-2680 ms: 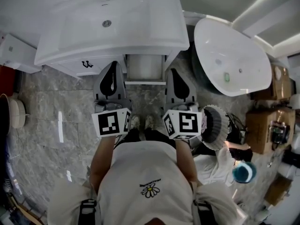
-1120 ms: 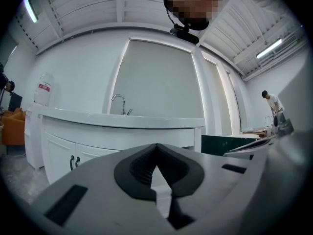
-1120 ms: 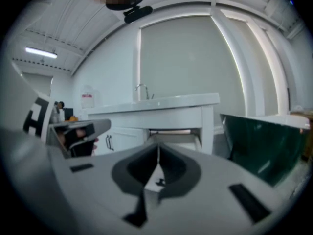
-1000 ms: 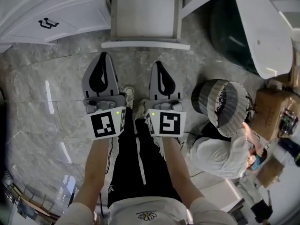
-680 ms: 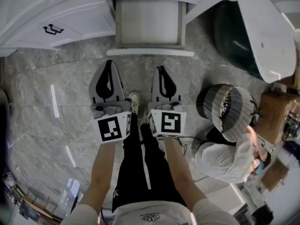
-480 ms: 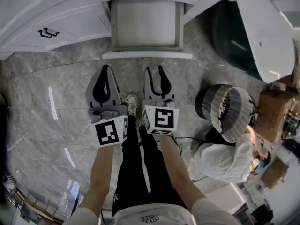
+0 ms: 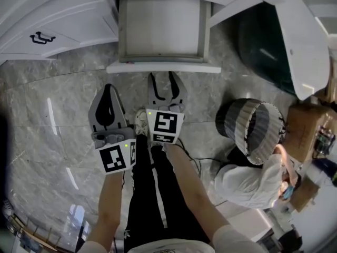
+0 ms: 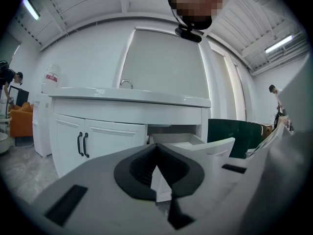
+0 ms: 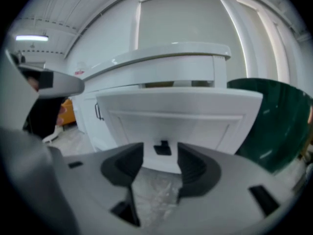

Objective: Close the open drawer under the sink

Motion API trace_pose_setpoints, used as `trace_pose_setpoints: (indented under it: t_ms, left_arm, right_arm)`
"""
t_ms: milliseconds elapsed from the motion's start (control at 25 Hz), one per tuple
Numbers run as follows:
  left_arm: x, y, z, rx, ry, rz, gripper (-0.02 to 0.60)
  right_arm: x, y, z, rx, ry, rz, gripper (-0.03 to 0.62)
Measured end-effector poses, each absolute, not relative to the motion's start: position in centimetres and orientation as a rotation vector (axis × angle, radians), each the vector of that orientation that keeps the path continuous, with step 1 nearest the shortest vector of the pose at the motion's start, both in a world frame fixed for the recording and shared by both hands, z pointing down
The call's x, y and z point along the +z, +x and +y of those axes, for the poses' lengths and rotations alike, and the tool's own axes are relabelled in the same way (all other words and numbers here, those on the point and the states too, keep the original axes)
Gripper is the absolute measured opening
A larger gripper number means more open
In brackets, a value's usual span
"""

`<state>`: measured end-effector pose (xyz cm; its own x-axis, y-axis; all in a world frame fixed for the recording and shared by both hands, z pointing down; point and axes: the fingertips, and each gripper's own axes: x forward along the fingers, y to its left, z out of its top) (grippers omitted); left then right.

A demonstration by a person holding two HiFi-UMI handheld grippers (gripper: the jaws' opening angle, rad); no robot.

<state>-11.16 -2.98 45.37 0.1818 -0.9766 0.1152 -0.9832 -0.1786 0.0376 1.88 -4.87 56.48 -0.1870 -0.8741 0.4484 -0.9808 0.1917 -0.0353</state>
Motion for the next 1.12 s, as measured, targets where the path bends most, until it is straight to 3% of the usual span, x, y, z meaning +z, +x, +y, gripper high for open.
trace_pose_setpoints:
  t_ms: [440, 600, 1120]
  left_arm:
    - [46.2, -12.1, -3.9, 0.126, 2.326, -1.962, 0.012]
    - [46.7, -12.2, -3.9, 0.141, 2.317, -1.953, 0.012]
    - [47.9, -12.1, -3.9, 0.162, 2.286, -1.945, 0.012]
  right_arm:
    - [59.2, 2.2, -6.4, 0.442, 1.787, -2.050, 0.212]
    - [59.0, 2.2, -6.9, 0.431, 1.812, -2.049, 0.156]
    - [59.1, 2.4, -6.8, 0.535, 1.834, -2.101, 0.147]
